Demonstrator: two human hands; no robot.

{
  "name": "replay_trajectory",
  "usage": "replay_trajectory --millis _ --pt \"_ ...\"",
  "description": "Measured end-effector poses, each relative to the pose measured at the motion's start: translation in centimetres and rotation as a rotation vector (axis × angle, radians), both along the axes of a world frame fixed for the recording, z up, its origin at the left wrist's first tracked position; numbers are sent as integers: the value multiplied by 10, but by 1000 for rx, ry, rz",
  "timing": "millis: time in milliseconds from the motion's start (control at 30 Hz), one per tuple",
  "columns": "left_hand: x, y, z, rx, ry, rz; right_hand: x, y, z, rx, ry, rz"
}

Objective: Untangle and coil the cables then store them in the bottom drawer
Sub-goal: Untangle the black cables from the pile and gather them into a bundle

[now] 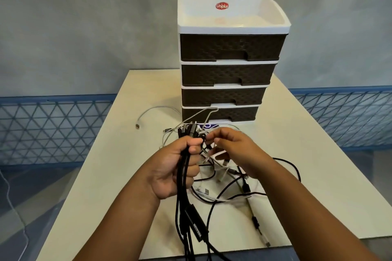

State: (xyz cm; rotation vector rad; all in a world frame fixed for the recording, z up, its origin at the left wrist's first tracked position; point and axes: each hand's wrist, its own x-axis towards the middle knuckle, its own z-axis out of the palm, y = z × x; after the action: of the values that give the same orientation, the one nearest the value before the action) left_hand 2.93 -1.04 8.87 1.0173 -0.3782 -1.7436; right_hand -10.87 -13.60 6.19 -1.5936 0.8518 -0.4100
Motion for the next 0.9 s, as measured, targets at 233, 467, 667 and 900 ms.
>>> replay_trajectory --millis 233,467,667,900 --pt "-1 18 10 -146 -89 -25 2 -7 -11 -195 269 -209" --pt "-20 17 15 -259 -326 106 -30 51 44 -73 104 -217" --pt "-44 16 21 -280 -534 -77 -26 42 60 487 -290 -61" --pt "-46 12 19 -228 -474 89 -55 33 75 345 -505 -242"
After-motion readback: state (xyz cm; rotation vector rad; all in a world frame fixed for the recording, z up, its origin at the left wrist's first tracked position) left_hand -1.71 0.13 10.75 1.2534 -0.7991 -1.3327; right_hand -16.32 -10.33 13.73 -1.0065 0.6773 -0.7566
